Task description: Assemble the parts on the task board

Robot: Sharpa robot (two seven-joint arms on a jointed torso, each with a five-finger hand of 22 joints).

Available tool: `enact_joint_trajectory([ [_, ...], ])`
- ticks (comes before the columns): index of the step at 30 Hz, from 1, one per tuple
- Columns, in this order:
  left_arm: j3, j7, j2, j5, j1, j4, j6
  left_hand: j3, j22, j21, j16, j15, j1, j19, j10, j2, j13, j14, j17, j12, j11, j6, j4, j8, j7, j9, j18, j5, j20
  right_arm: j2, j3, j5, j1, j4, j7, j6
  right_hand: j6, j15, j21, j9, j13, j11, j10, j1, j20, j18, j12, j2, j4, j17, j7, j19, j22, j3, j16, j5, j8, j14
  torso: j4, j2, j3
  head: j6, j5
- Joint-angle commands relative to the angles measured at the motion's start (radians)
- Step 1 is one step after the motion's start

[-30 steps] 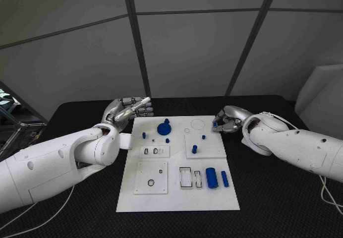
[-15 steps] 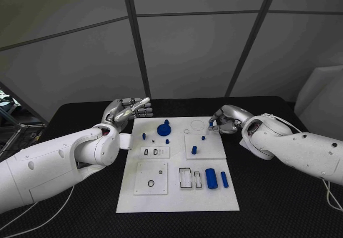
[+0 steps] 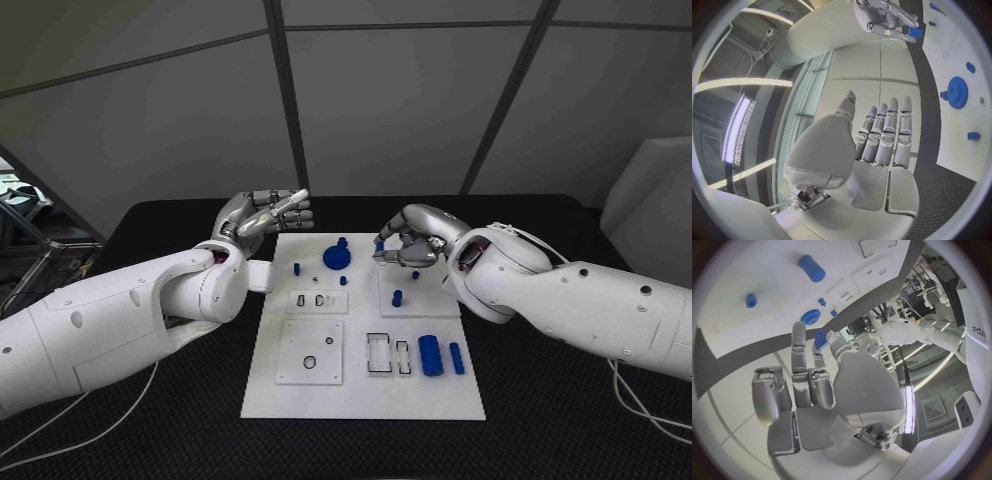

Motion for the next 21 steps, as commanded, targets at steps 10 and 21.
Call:
enact_joint_trajectory([
  [10, 0.0, -0.004, 0.01, -0.005, 0.002, 0.001, 0.008, 0.0, 0.001, 0.006, -0.004, 0.0, -0.002, 0.003, -0.003, 0.01, -0.001, 0.004, 0.001, -0.004, 0.001, -0.002, -0.007, -0.004, 0.004, -0.001, 0.011, -0.005, 0.001, 0.113, -0.014, -0.072, 0.0, -0.019, -0.067, 0.078, 0.004, -0.01, 0.003, 0.001, 0.263, -0.005, 0.106, -0.006, -0.008, -0.007, 0.003, 0.003, 0.003, 0.002, -0.001, 0.107, 0.263, 0.003, -0.004, -0.003, 0.002, 0.031, -0.0005, 0.002, -0.001, -0.01, 0.024],
  [21, 0.001, -0.008, 0.017, -0.005, 0.003, 0.001, 0.01, 0.0, 0.001, 0.006, -0.004, 0.0, -0.002, 0.003, -0.003, 0.01, -0.001, 0.004, 0.001, -0.004, 0.001, -0.002, -0.007, -0.004, 0.004, -0.001, 0.011, -0.005, 0.001, 0.173, -0.048, -0.13, -0.011, -0.04, -0.093, 0.103, 0.004, -0.01, 0.003, 0.001, 0.263, -0.005, 0.106, -0.006, -0.008, -0.007, 0.003, 0.003, 0.003, 0.002, -0.001, 0.107, 0.263, 0.004, -0.004, -0.003, 0.002, 0.031, -0.0001, 0.003, 0.0017, -0.014, 0.025],
])
